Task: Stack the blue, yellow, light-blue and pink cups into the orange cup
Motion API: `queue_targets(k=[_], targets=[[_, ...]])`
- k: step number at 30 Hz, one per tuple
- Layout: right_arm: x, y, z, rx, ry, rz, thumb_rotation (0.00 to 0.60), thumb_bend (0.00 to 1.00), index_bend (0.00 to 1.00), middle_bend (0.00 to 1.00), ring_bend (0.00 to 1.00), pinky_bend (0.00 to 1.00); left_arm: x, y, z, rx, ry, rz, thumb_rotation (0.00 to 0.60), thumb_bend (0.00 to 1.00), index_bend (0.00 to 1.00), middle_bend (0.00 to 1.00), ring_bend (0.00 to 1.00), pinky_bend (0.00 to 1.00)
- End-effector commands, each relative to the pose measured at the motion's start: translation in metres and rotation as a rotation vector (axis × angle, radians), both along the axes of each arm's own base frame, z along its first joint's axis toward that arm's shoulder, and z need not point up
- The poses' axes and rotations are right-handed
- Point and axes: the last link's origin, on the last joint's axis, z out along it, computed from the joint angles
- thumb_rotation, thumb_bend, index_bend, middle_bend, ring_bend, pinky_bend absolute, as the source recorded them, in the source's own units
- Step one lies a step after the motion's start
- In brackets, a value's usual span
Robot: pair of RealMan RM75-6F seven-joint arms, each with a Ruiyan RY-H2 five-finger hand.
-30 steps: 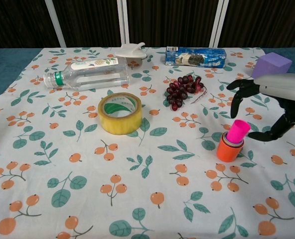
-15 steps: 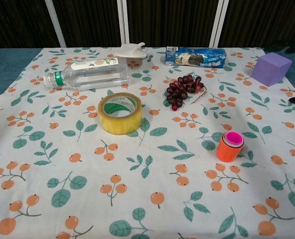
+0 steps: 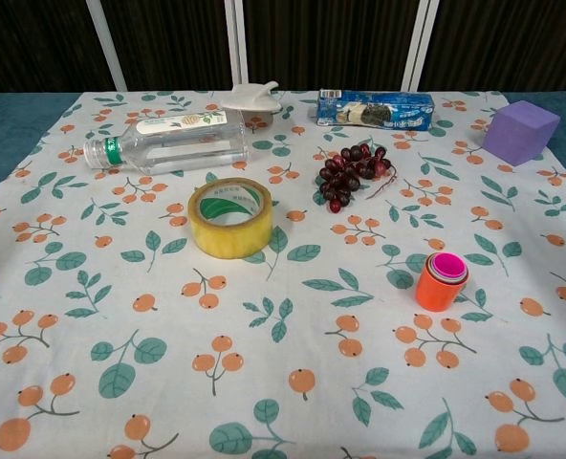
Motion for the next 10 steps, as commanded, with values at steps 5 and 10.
queue_targets(k=[5, 10], targets=[[-0.0105, 0.0148, -0.0024, -0.037, 0.021, 0.000, 0.600, 0.39, 0.00, 0.00, 0.00, 0.00, 0.0009, -0.0006, 0.0009, 0.005, -0.001, -0.005, 0.600, 0.81, 0.08, 0.00, 0.00, 0.11], [-0.0115, 0.0149, -0.0022, -0.024, 0.017, -0.006, 0.600, 0.40, 0.00, 0.00, 0.00, 0.00, 0.0010, -0.0015, 0.0013, 0.003, 0.001, -0.006, 0.600, 0.81, 0.08, 0.00, 0.00, 0.11]])
